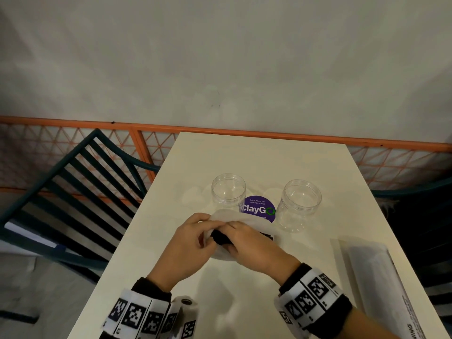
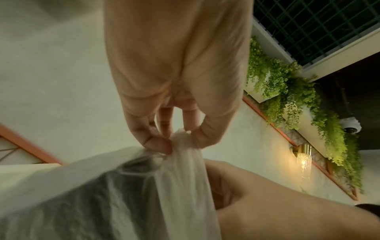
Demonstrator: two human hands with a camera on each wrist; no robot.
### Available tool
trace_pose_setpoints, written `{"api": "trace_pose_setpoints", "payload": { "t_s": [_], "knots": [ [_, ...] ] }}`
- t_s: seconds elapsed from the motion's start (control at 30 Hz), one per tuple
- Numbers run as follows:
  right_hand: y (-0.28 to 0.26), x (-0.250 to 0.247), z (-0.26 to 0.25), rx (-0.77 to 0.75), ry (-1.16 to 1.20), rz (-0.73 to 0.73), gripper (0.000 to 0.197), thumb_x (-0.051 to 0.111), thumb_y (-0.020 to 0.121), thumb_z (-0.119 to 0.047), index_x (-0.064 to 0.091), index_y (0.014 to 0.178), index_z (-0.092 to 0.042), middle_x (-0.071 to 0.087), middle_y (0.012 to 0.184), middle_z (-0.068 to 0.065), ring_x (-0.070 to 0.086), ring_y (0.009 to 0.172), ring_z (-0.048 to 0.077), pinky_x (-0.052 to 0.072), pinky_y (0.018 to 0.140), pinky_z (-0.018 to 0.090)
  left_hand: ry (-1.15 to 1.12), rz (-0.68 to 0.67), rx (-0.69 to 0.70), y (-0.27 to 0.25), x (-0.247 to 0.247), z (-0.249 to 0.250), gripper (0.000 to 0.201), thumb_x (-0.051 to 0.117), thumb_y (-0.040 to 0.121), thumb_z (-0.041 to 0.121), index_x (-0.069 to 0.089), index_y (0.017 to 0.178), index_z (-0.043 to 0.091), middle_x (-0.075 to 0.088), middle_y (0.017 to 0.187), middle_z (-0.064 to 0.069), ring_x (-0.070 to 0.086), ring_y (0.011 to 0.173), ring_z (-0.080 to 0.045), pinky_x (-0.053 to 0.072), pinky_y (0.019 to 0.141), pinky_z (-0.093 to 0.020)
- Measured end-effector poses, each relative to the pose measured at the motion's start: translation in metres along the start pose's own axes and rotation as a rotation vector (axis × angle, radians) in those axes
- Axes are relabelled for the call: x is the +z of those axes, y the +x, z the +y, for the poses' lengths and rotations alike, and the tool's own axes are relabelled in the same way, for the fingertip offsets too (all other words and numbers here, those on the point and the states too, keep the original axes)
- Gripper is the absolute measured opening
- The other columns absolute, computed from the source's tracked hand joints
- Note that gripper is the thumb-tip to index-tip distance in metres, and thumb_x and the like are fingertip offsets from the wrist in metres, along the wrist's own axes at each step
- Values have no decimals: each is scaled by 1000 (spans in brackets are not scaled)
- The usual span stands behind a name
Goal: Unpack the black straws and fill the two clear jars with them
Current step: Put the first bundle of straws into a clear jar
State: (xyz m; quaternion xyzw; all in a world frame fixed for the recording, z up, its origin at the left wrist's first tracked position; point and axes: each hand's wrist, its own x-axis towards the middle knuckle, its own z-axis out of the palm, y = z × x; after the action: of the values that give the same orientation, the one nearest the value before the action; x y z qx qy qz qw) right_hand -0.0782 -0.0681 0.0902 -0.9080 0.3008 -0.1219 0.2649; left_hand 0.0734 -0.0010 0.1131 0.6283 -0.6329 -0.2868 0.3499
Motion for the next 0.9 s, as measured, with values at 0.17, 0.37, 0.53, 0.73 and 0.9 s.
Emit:
{"api": "trace_pose_setpoints", "payload": {
  "t_s": [0.17,0.37,0.53,0.73,0.9],
  "knots": [
    [-2,-3,-6,8,-173,-16,25,54,83,-16,53,105,-3,62,108,17,57,98,34,43,82,37,-62,-19,58,0,2,13,41,50,70,18,68,105,31,57,109,9,58,79,-15,45,69,-10],
    [-10,-10,3,46,72,125,29,50,79,-28,57,101,-12,64,96,7,60,85,21,51,72,37,-330,-39,143,7,-6,20,22,64,77,24,71,97,28,62,118,12,62,102,-8,49,86,-17],
    [-25,-15,31,222,415,157,29,62,74,-25,57,102,-24,64,94,-11,61,90,5,51,79,22,5,77,15,13,-25,-12,48,67,79,28,51,124,35,39,138,10,38,122,7,29,99,-5],
    [-40,-20,49,305,540,180,28,67,78,-6,60,103,-16,68,94,-6,64,89,5,51,76,16,-177,-168,-149,14,-21,-32,60,70,77,14,46,121,48,66,106,15,63,93,-3,47,91,-20],
    [-48,-20,54,325,636,161,40,69,78,-5,55,104,-32,67,101,-8,63,91,1,50,79,18,-433,25,-147,9,-8,-29,34,70,71,-5,76,83,26,76,86,8,69,85,-6,51,74,-11]
  ]
}}
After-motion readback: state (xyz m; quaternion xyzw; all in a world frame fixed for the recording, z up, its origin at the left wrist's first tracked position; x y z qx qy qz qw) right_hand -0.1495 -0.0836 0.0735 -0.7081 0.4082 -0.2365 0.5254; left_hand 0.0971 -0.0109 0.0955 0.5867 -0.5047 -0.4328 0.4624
